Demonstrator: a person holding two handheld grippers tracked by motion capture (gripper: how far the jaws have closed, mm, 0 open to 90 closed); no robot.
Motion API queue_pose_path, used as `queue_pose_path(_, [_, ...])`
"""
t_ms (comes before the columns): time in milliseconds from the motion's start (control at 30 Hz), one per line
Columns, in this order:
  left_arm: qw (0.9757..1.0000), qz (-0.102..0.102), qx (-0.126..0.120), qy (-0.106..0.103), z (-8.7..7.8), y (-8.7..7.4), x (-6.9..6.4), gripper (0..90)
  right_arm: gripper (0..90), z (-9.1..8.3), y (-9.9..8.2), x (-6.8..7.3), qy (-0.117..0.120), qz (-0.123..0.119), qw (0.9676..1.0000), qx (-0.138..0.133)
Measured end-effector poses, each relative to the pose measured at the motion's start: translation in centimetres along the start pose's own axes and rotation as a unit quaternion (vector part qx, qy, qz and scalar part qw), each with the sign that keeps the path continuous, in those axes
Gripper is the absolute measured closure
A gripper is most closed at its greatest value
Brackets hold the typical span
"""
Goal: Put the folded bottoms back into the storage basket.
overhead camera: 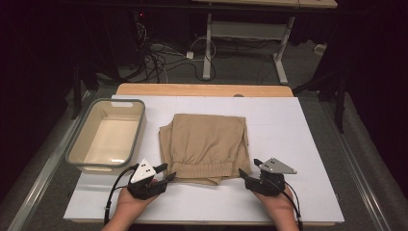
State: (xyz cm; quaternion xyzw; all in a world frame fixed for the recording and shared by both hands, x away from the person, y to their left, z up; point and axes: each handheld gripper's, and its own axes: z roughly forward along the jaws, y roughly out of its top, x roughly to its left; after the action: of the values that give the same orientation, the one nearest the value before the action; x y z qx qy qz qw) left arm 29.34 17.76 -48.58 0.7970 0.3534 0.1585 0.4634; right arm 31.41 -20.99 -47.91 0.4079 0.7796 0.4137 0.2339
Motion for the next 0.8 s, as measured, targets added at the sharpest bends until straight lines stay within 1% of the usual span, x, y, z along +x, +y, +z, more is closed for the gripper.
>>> queue_pose_path(33, [1.0000,-0.002,0.003,0.000,0.0,0.0,0.0,52.6,39.7,0.1,0.0,0.1,-0.002,-0.003,1.0000,0.007])
queue_pose_path(67, [1.0000,-0.003,0.007,-0.002,0.1,0.0,0.1,55.4,43.8,0.3,0.1,0.1,-0.005,-0.001,0.9999,0.015])
queue_pose_path(100, [0.9999,-0.003,0.012,-0.003,0.1,0.0,0.0,55.4,43.8,0.3,0.1,0.1,-0.005,-0.001,0.9999,0.015])
queue_pose_path(133, [0.9998,-0.003,0.020,-0.001,0.2,0.1,0.0,57.1,45.3,0.4,0.2,0.0,-0.007,0.006,0.9997,0.024])
queue_pose_path(167, [0.9997,-0.004,0.025,0.000,0.3,0.1,0.0,57.1,45.3,0.4,0.2,0.0,-0.007,0.006,0.9997,0.024])
queue_pose_path(233, [0.9990,-0.010,0.043,0.002,0.4,0.1,0.0,57.1,45.8,0.6,0.2,-0.2,-0.006,0.014,0.9994,0.031])
queue_pose_path(300, [0.9977,-0.019,0.065,0.002,0.6,0.1,0.1,57.1,46.0,0.6,0.2,-0.2,-0.005,0.014,0.9994,0.032])
queue_pose_path(333, [0.9967,-0.023,0.077,0.002,0.7,0.1,0.2,57.1,46.0,0.7,0.2,-0.2,-0.006,0.014,0.9992,0.038])
queue_pose_path(367, [0.9949,-0.030,0.096,-0.001,1.0,0.2,0.2,57.2,45.9,0.7,0.2,-0.1,-0.006,0.014,0.9991,0.040])
queue_pose_path(400, [0.9949,-0.030,0.096,-0.001,1.0,0.2,0.2,58.3,45.9,0.7,0.2,-0.1,-0.006,0.014,0.9991,0.040])
queue_pose_path(433, [0.9943,-0.029,0.102,-0.002,1.1,0.2,0.2,58.3,45.8,0.7,0.2,-0.1,-0.006,0.014,0.9989,0.044])
queue_pose_path(467, [0.9942,-0.029,0.103,-0.001,1.1,0.2,0.2,61.0,45.8,0.9,0.2,-0.1,-0.007,0.012,0.9985,0.052])
queue_pose_path(500, [0.9942,-0.029,0.104,-0.001,1.1,0.2,0.2,61.0,45.8,0.9,0.2,-0.1,-0.007,0.012,0.9985,0.052])
queue_pose_path(600, [0.9942,-0.028,0.104,-0.005,1.1,0.2,0.2,68.4,46.9,1.1,0.3,0.0,-0.007,0.011,0.9976,0.068])
queue_pose_path(633, [0.9942,-0.028,0.104,-0.006,1.1,0.2,0.2,72.4,50.4,1.3,0.3,-0.1,-0.001,0.008,0.9973,0.073])
queue_pose_path(667, [0.9941,-0.028,0.104,-0.007,1.1,0.2,0.3,73.6,52.6,1.3,0.3,-0.1,0.005,0.011,0.9972,0.074])
queue_pose_path(700, [0.9941,-0.029,0.104,-0.007,1.1,0.2,0.3,73.6,52.6,1.3,0.3,-0.1,0.005,0.011,0.9972,0.074])
queue_pose_path(733, [0.9941,-0.030,0.104,-0.006,1.1,0.2,0.3,76.6,58.6,1.3,0.3,-0.2,0.012,0.012,0.9971,0.074])
queue_pose_path(767, [0.9941,-0.030,0.104,-0.005,1.1,0.2,0.3,77.6,63.0,1.2,0.3,-0.1,0.015,0.013,0.9971,0.074])
queue_pose_path(800, [0.9942,-0.030,0.103,-0.004,1.1,0.2,0.3,77.6,63.0,1.2,0.3,-0.1,0.015,0.013,0.9971,0.074])
